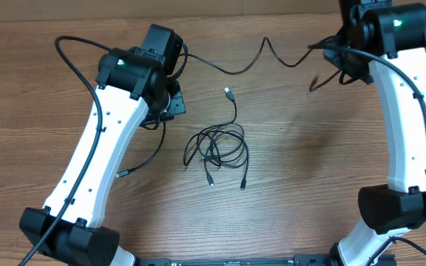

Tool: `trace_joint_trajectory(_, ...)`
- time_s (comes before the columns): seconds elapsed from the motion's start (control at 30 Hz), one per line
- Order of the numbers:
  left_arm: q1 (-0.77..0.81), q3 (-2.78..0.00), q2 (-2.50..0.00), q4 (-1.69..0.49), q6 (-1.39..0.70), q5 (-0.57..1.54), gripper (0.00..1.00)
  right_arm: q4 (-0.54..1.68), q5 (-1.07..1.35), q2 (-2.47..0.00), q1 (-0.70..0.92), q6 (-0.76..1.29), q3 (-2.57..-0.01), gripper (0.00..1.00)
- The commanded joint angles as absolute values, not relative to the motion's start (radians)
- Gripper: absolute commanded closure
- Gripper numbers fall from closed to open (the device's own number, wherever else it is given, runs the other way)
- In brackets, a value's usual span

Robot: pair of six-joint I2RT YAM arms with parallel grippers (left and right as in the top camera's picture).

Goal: Untangle cables

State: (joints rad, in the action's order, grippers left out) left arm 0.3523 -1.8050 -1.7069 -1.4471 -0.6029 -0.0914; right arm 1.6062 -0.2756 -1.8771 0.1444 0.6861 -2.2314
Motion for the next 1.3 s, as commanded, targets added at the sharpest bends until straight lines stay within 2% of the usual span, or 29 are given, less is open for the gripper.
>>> trace_joint_trajectory(0.0,0.348,-1.803,-1.713,-1.448,-0.63,-0.111,0.96,1.6,-0.178,-1.877,0.139,0.593,-2.231,0.96)
trace_joint_trajectory(0.2,0.347,-1.803,-1.713,-1.455,-0.629,-0.111,0.96,1.602,-0.178,-1.877,0.139,0.593,-2.231,0.9)
trace_joint_trajectory(0.3,0.347,-1.803,-1.713,-1.456,-0.629,-0.111,0.96,1.61,-0.177,-1.877,0.139,0.593,-2.231,0.96)
trace_joint_trajectory(0.67,0.346,-1.803,-1.713,-1.452,-0.629,-0.107,0.96,1.621,-0.112,-1.877,0.139,0.593,-2.231,0.96)
trace_joint_trajectory(0.93,0.346,-1.803,-1.713,-1.45,-0.629,-0.107,0.87,1.621,-0.084,-1.877,0.139,0.593,-2.231,0.96)
trace_joint_trajectory(1.27,0.346,-1.803,-1.713,-1.442,-0.629,-0.109,0.85,1.62,-0.084,-1.877,0.139,0.593,-2.231,0.96)
